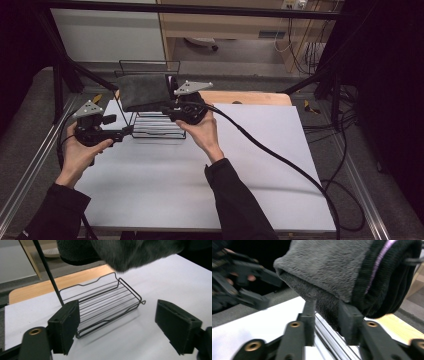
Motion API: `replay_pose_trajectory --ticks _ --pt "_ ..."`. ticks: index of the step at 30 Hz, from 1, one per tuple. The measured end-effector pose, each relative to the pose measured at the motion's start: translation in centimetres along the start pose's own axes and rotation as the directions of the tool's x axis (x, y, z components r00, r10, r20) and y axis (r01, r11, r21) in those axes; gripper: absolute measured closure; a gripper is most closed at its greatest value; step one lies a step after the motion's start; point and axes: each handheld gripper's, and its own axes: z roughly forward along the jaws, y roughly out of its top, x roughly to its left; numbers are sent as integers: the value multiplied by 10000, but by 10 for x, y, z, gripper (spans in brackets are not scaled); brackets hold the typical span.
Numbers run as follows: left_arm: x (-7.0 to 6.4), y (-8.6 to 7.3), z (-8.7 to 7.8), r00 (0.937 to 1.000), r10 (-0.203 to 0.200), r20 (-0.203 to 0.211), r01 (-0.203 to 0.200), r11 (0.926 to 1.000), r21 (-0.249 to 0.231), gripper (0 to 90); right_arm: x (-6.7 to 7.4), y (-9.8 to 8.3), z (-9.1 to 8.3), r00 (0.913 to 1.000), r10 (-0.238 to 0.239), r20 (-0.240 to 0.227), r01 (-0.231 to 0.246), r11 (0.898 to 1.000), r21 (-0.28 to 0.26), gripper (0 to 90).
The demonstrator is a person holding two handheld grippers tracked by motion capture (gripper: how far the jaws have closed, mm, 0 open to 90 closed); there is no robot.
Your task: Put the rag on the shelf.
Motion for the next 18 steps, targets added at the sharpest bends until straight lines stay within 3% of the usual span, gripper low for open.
replay_pose_trajectory --ticks 5,11,14,18 --pt "-3 -5 1 10000 36 67 -37 9998 171 132 8 8 -18 10000 -70 -64 69 9998 -172 459" --pt "-8 -13 0 9996 -74 258 70 9999 147 104 10 12 -38 9991 -269 318 267 9996 66 328" --pt "-11 -20 1 9993 -143 353 137 9997 187 95 8 9 -48 9997 153 175 -152 9999 -49 261" --pt "-14 -28 3 9988 -166 455 153 9995 279 90 2 0 -62 9978 280 598 -286 9996 87 169"
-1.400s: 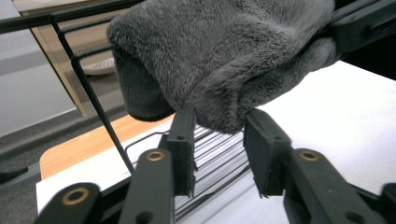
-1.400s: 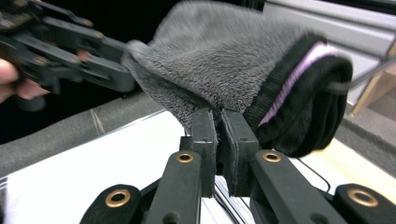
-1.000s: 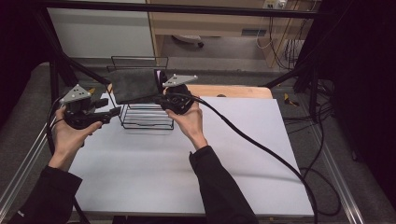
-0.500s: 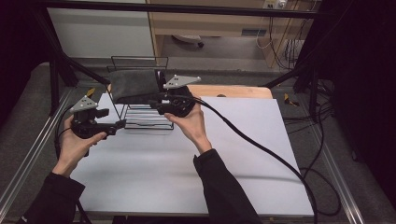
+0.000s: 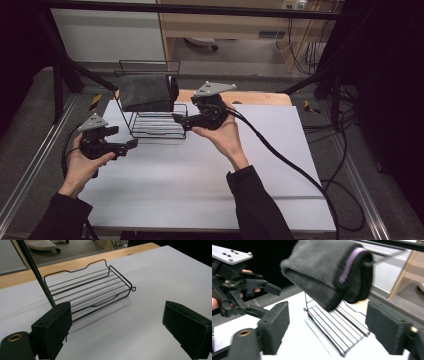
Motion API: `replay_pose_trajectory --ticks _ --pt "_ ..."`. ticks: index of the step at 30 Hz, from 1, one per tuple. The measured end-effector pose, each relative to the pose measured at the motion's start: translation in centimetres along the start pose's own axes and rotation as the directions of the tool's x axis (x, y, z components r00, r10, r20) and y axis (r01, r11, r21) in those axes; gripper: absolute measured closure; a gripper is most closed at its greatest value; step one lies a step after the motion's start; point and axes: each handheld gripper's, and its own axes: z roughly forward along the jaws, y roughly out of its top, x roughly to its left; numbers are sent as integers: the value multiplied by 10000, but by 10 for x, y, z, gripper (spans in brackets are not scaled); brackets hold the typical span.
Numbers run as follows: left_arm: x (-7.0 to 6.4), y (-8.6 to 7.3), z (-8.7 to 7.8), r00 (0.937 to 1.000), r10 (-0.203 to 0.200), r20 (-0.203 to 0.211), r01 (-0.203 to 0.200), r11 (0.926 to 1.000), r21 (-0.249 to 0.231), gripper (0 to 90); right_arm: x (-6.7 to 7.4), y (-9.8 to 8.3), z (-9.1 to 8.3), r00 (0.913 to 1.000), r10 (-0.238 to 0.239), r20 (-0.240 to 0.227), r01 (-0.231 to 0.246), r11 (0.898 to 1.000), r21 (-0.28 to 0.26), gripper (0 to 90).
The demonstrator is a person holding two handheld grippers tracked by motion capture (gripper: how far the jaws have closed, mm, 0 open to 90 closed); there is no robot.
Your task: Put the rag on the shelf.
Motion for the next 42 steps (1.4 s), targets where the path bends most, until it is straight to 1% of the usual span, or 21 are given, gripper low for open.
replay_pose_trajectory --ticks 3,7,9,12,13,16,17,19,20,22,25,29,31,34,36,39,40,41,42 --pt "-3 -6 2 10000 4 52 -4 10000 55 87 -7 -12 -12 9996 286 14 -286 9996 69 124" --pt "-7 -17 5 9999 32 161 -34 9999 123 82 -18 -31 -28 9985 451 320 -464 9981 416 75" --pt "-9 -23 7 9997 7 229 -11 9999 166 82 -24 -41 -38 9967 680 443 -702 9963 500 53" --pt "-12 -32 11 9993 116 352 -127 9994 326 82 -33 -56 -52 9934 972 606 -1008 9932 580 34" --pt "-13 -35 13 9991 90 422 -105 9993 369 82 -35 -62 -57 9916 1086 703 -1127 9920 572 23" --pt "-16 -42 17 9989 204 430 -225 9986 483 82 -41 -79 -68 9894 1146 887 -1200 9911 577 9" --pt "-17 -44 18 9988 237 429 -260 9982 545 82 -43 -86 -71 9906 1017 916 -1078 9921 644 9" --pt "-19 -50 22 9983 254 529 -282 9982 536 82 -46 -100 -77 9898 995 1021 -1072 9916 729 9" --pt "-20 -54 23 9979 333 563 -365 9978 559 83 -47 -107 -79 9886 1121 1004 -1193 9905 688 9" --pt "-21 -61 26 9973 456 582 -491 9969 612 83 -50 -122 -84 9879 1312 826 -1370 9882 690 9" --pt "-22 -72 30 9971 399 654 -441 9969 653 82 -55 -145 -88 9865 1512 625 -1564 9835 907 9" --pt "-21 -83 32 9965 616 573 -664 9941 854 83 -62 -177 -95 9825 1764 600 -1823 9766 1138 9" --pt "-21 -86 32 9959 744 522 -792 9922 961 83 -65 -192 -100 9783 1946 714 -2026 9706 1302 9" --pt "-19 -91 30 9953 813 527 -859 9922 906 83 -71 -213 -108 9728 2191 751 -2280 9631 1433 9" --pt "-18 -94 31 9953 811 536 -859 9917 953 83 -73 -226 -114 9727 2223 667 -2299 9621 1469 9" --pt "-18 -99 32 9943 880 595 -940 9897 1077 86 -76 -243 -125 9700 2365 557 -2423 9591 1464 9" --pt "-18 -99 33 9941 895 608 -958 9894 1093 86 -77 -247 -128 9707 2345 524 -2398 9596 1470 9" --pt "-18 -100 33 9940 905 622 -970 9892 1104 86 -78 -252 -131 9688 2394 648 -2467 9569 1530 9" --pt "-18 -101 32 9940 900 616 -964 9894 1089 86 -79 -256 -133 9691 2347 762 -2443 9562 1614 10"
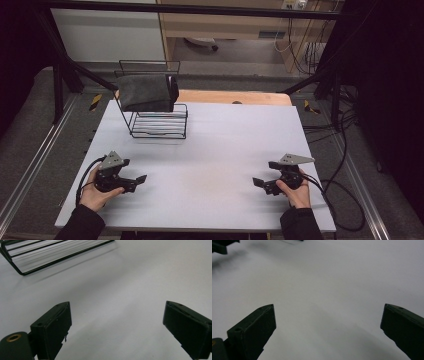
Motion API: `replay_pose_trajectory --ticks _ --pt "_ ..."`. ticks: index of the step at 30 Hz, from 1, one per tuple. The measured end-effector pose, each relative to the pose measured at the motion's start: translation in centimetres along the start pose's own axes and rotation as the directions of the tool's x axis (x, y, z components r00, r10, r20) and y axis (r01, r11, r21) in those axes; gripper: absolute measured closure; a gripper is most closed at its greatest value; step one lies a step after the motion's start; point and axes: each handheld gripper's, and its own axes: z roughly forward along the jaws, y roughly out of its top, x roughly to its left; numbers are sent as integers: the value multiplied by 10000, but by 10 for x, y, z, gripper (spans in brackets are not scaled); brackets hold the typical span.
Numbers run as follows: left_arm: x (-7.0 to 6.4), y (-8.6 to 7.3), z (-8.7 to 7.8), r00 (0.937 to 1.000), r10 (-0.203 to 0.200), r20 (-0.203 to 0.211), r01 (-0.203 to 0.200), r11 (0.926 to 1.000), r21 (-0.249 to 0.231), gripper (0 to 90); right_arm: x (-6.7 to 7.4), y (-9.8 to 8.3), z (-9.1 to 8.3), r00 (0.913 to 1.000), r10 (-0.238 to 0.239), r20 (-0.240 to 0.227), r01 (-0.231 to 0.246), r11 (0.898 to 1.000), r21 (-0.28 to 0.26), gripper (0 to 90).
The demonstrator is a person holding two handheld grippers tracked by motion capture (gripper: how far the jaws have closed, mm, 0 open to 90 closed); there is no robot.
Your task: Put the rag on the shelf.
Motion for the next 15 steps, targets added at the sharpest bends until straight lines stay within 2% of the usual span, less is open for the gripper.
replay_pose_trajectory --ticks 3,5,8,15 --pt "0 -3 -2 10000 17 2 -17 10000 -77 86 -3 -11 -5 9999 91 -96 -91 10000 21 9" --pt "-1 -4 -2 10000 73 6 -73 9999 -79 86 -4 -14 -8 9999 94 75 -94 9999 76 9" --pt "-1 -5 -3 9999 137 74 -136 9999 -71 86 -5 -17 -12 9998 152 147 -151 9999 -72 9" --pt "0 -7 -5 10000 89 33 -89 9999 -76 86 -6 -19 -13 9997 210 114 -210 9998 19 9"
